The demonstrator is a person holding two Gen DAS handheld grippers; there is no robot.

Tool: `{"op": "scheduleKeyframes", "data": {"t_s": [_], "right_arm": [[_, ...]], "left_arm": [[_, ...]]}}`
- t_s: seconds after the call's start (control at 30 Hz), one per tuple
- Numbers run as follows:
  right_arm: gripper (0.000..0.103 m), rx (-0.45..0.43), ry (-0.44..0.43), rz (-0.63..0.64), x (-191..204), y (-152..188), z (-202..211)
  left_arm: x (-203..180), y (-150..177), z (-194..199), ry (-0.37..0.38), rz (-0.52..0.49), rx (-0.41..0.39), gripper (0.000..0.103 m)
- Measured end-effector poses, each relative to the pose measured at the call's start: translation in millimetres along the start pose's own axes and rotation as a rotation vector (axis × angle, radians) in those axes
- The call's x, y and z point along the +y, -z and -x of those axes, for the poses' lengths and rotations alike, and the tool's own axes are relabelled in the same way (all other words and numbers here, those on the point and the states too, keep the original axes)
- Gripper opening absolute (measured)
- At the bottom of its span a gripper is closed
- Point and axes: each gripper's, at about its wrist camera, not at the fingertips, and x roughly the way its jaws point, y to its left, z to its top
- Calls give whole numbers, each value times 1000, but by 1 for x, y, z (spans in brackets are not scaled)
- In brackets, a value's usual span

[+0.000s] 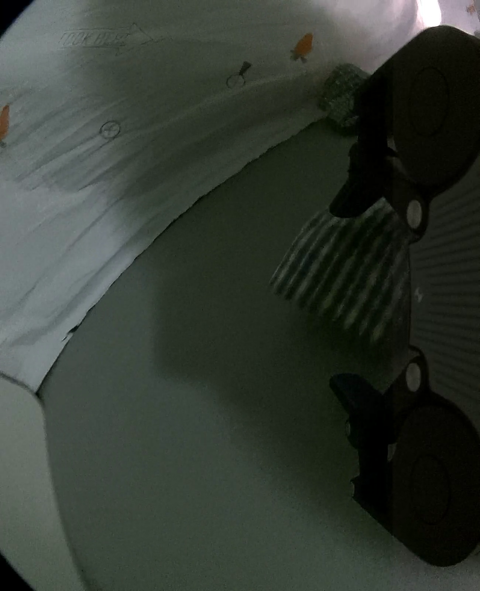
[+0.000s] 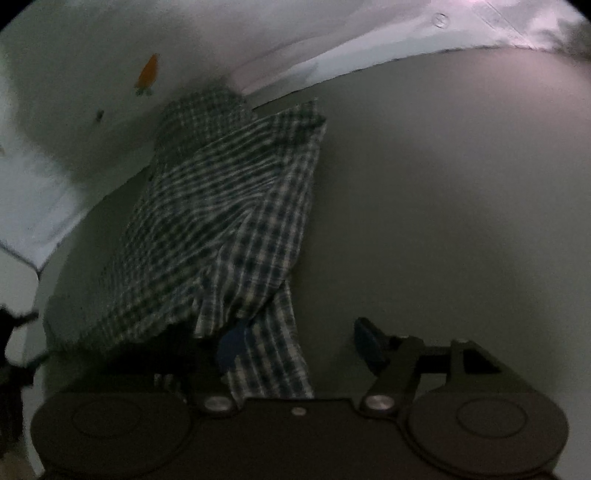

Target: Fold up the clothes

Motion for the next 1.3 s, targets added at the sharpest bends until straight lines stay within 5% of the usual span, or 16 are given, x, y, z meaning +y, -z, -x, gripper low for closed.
{"op": "scheduleKeyframes", "data": {"t_s": [0.03, 0.13, 0.17, 0.27, 0.37, 0.47, 0.53, 0.63, 0.8, 0.9, 1.0, 1.3], "right_arm": [[73, 0, 4, 4, 1, 0, -1], [78, -11, -15, -28, -2, 1, -2], [79, -16, -25, -40, -4, 2, -2], [79, -29, -49, -62, -11, 0, 0], [79, -34, -63, -79, -16, -2, 0], [79, -35, -64, -86, -17, -4, 1], [78, -35, -60, -89, -17, -4, 2], [78, -35, -57, -94, -17, -4, 2], [74, -30, -47, -102, -15, -5, 1], [59, -30, -25, -134, -18, -7, 5], [53, -52, -52, -162, -23, -10, 10], [58, -172, -199, -284, -23, -73, -3]], "left_arm": [[-5, 2, -2, -8, -19, -33, 81], [-19, 3, -13, -4, -45, -15, 22], [-23, 2, -14, -2, -45, -18, 13], [-41, -2, -1, 40, -58, -71, 9], [-64, -16, 41, 161, -27, -156, 8], [-89, -30, 104, 305, -44, -293, 9], [-96, -32, 136, 332, -94, -389, 9], [-80, -31, 134, 173, -128, -403, 9], [-20, -11, 61, -82, -96, -166, 10], [7, 7, 28, -173, -64, -78, 11], [18, 18, 24, -172, -27, -87, 13], [14, 18, 12, -148, -35, -84, 13]]}}
